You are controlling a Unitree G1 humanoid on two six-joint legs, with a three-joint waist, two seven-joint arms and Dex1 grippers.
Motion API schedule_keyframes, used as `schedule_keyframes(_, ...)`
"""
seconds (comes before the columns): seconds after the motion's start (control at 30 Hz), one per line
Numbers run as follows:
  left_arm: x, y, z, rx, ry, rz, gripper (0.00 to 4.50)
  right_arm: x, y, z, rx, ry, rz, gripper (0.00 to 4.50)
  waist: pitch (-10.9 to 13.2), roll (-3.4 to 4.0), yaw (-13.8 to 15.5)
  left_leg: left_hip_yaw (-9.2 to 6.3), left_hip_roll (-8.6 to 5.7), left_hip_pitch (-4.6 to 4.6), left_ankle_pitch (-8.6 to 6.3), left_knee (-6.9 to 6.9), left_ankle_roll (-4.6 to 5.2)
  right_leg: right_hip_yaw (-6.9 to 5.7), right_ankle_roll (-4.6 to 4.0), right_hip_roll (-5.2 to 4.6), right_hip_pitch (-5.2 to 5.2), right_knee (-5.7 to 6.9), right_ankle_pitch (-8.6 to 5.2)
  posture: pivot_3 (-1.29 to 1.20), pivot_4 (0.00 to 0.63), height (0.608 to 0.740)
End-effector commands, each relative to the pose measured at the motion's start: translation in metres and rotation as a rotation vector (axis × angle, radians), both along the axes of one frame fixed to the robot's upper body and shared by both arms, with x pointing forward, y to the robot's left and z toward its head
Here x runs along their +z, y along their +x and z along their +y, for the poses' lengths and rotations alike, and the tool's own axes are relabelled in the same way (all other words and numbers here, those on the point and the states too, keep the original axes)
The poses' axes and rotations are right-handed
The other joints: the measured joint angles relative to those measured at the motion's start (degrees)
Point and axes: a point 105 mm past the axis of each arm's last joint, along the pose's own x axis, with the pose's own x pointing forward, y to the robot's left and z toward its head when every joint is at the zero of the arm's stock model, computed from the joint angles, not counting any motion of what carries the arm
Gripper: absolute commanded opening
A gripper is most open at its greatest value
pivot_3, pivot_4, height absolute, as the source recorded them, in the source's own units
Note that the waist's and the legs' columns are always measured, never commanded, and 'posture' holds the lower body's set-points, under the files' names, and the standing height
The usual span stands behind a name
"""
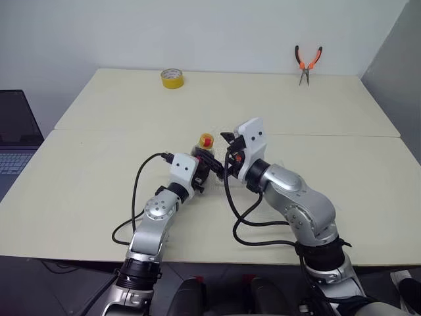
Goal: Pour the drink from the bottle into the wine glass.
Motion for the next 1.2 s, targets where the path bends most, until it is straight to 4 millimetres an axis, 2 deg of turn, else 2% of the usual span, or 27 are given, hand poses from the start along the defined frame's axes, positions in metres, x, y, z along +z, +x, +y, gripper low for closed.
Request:
schedule_keyframes(0.03,0.021,-0.002,-0.005,-0.017,-0.005,-0.096,1.94,0.018,0.000,0.006,0.008,0.036,-0.066,4.50,0.0,0.00,0.0,0.00,0.00,0.00,0.00,0.00,0.00,0.00,0.00,0.00,0.00,0.00,0.00,0.00,0.150,0.740)
schedule_keyframes(0.13,0.021,-0.003,-0.005,-0.017,-0.003,-0.097,1.94,0.020,0.003,0.006,-0.004,0.050,-0.070,4.50,0.0,0.00,0.0,0.00,0.00,0.00,0.00,0.00,0.00,0.00,0.00,0.00,-0.01,0.00,0.00,0.00,0.150,0.740)
schedule_keyframes(0.23,0.020,-0.003,-0.005,-0.016,0.000,-0.096,1.94,0.019,0.003,0.006,-0.001,0.049,-0.072,3.94,0.0,0.00,0.0,0.00,0.00,0.00,0.00,-0.01,0.00,0.00,0.00,0.00,-0.01,0.00,0.00,0.00,0.150,0.740)
schedule_keyframes(0.47,0.018,-0.004,-0.005,-0.011,-0.001,-0.091,1.93,0.021,0.003,0.007,0.002,0.066,-0.076,1.39,0.0,0.01,0.0,0.00,0.00,0.00,0.00,-0.01,0.00,0.00,0.00,0.00,-0.01,0.00,0.00,0.00,0.150,0.740)
schedule_keyframes(0.5,0.018,-0.004,-0.005,-0.010,-0.001,-0.090,1.90,0.021,0.003,0.007,0.002,0.068,-0.075,1.25,0.0,0.01,0.0,0.00,0.01,0.00,0.00,-0.01,0.00,0.00,0.00,0.00,-0.01,0.00,0.00,0.00,0.150,0.740)
schedule_keyframes(0.7,0.017,-0.005,-0.004,-0.005,-0.006,-0.084,1.28,0.020,0.004,0.006,0.014,0.065,-0.081,1.25,0.0,0.01,0.0,0.00,0.01,0.00,0.00,-0.02,0.00,0.00,0.00,0.00,-0.01,0.00,0.00,0.00,0.150,0.740)
schedule_keyframes(0.8,0.018,-0.007,-0.002,-0.003,-0.012,-0.080,1.14,0.023,0.005,0.002,0.055,0.058,-0.107,1.25,0.0,0.01,0.0,0.00,0.01,0.00,0.00,-0.02,0.00,0.00,0.00,0.01,-0.02,0.00,0.00,0.00,0.150,0.740)
schedule_keyframes(0.87,0.019,-0.009,0.006,0.010,-0.012,-0.071,1.05,0.029,0.015,-0.013,0.120,0.026,-0.166,1.25,0.0,0.02,-0.1,0.01,0.00,0.00,0.00,0.00,0.00,0.01,0.00,0.00,-0.01,-0.01,0.00,0.00,0.150,0.740)
schedule_keyframes(0.93,0.019,-0.011,0.010,0.015,-0.012,-0.067,1.00,0.032,0.018,-0.020,0.170,0.014,-0.193,1.25,0.0,0.02,-0.2,0.01,-0.01,0.01,0.00,0.00,0.01,-0.01,0.00,0.00,0.01,-0.01,0.00,0.00,0.150,0.740)
schedule_keyframes(1.2,0.020,-0.013,0.012,0.020,-0.014,-0.062,0.87,0.025,0.035,-0.029,0.285,-0.107,-0.255,1.25,0.0,0.03,-0.8,0.00,0.03,0.02,0.00,-0.05,0.01,-0.02,-0.01,0.03,0.00,-0.01,0.00,0.00,0.150,0.740)
